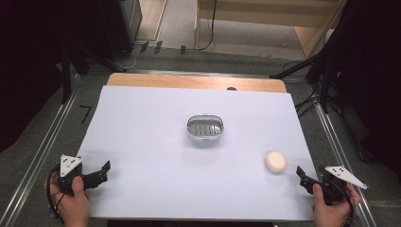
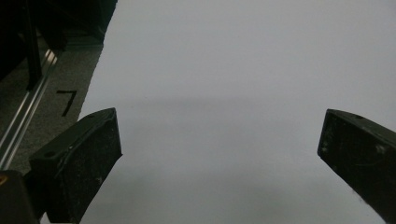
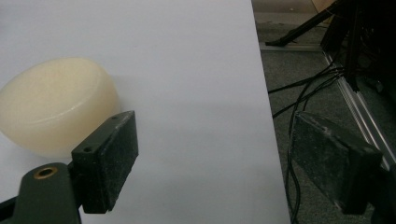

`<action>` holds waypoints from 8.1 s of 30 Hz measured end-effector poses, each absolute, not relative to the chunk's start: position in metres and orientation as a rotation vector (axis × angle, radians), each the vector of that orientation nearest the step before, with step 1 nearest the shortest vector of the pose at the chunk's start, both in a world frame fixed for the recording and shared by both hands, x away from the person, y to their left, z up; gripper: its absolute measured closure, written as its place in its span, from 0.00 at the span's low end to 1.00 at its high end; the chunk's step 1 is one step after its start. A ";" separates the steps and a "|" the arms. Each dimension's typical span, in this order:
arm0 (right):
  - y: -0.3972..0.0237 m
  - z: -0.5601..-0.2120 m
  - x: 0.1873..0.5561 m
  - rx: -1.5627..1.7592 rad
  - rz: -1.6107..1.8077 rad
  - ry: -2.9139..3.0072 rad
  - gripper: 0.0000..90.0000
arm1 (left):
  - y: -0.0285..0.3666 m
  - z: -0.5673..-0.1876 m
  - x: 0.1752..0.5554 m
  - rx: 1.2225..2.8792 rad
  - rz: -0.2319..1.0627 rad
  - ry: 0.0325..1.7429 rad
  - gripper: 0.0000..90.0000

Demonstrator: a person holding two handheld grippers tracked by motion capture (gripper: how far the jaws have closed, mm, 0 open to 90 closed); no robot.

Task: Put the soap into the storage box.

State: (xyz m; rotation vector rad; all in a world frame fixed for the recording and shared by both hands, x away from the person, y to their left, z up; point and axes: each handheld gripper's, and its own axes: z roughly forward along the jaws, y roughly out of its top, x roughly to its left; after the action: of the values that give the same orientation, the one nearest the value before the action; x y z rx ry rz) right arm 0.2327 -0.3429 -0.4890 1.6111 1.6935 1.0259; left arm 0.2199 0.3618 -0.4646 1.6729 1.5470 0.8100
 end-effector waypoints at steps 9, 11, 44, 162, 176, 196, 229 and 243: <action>-0.345 -0.486 0.233 1.634 1.033 1.720 0.14 | 0.362 -0.465 0.220 1.679 0.810 1.544 0.00; -0.344 -0.484 0.233 1.643 1.023 1.715 0.13 | 0.362 -0.465 0.220 1.681 0.809 1.544 0.00; -0.314 -0.465 0.241 1.697 1.008 2.039 0.32 | 0.360 -0.465 0.222 1.713 0.805 1.542 0.00; -0.189 -0.417 0.320 1.666 0.836 2.242 0.28 | 0.359 -0.465 0.222 1.719 0.802 1.532 0.00; -0.166 -0.408 0.331 1.626 0.849 2.271 0.28 | 0.360 -0.465 0.222 1.720 0.796 1.534 0.00; -0.138 -0.402 0.345 1.591 0.875 2.292 0.28 | 0.360 -0.465 0.222 1.719 0.790 1.536 0.00; -0.094 -0.394 0.364 1.544 0.911 2.326 0.28 | 0.360 -0.465 0.223 1.719 0.783 1.534 0.00; -0.075 -0.397 0.378 1.536 0.904 2.344 0.28 | 0.361 -0.465 0.223 1.722 0.780 1.535 0.00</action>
State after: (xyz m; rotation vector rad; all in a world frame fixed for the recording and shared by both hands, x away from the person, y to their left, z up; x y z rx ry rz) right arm 0.3776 -0.0746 -0.3972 1.5362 2.3442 0.9036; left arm 0.2229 0.3609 -0.4652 1.7224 1.5352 0.7796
